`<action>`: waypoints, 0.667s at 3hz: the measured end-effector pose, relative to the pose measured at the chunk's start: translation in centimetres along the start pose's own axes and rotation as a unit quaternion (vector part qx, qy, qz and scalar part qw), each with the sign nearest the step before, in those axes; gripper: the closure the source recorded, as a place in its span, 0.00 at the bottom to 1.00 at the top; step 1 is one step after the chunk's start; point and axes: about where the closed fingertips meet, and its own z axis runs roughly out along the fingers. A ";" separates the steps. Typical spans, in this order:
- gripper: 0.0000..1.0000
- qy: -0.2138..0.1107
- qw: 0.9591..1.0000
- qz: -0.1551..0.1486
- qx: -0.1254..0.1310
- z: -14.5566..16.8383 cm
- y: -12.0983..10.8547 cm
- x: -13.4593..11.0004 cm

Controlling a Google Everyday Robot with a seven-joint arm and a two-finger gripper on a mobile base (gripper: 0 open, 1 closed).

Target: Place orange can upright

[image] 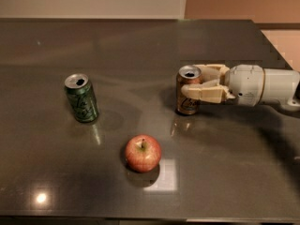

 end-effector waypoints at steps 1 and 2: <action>0.13 -0.009 1.000 0.002 0.001 0.0 0.0 0.5; 0.00 -0.009 1.000 0.002 -0.001 0.2 0.1 0.4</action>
Offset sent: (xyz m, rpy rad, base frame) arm -0.0003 -0.0005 -0.0042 0.0165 -0.0015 -0.0020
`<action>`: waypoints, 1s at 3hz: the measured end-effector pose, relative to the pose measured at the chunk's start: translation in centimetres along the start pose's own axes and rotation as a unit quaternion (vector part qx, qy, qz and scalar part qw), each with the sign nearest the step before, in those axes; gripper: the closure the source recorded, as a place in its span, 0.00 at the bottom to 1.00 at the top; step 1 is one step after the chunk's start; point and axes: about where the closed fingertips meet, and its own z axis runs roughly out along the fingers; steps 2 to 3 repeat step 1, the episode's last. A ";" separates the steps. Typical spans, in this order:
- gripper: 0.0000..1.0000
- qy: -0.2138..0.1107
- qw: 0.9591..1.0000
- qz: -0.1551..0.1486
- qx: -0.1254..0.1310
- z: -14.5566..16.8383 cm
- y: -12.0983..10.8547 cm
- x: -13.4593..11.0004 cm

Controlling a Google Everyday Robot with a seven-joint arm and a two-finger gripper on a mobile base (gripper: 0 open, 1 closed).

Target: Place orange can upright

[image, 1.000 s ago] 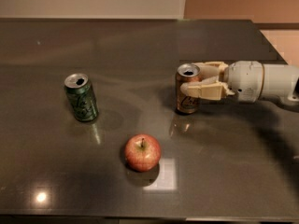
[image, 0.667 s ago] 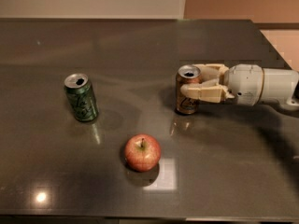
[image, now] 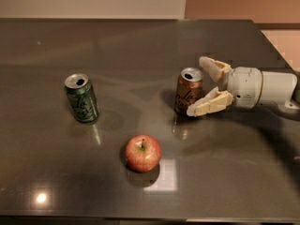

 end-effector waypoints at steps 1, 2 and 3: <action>0.00 0.000 1.000 0.000 0.000 0.0 0.0 0.0; 0.00 0.000 1.000 0.000 0.000 0.0 0.0 0.0; 0.00 0.000 1.000 0.000 0.000 0.0 0.0 0.0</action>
Offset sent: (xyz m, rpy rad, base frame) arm 0.0000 0.0000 0.0000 0.0000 0.0000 0.0000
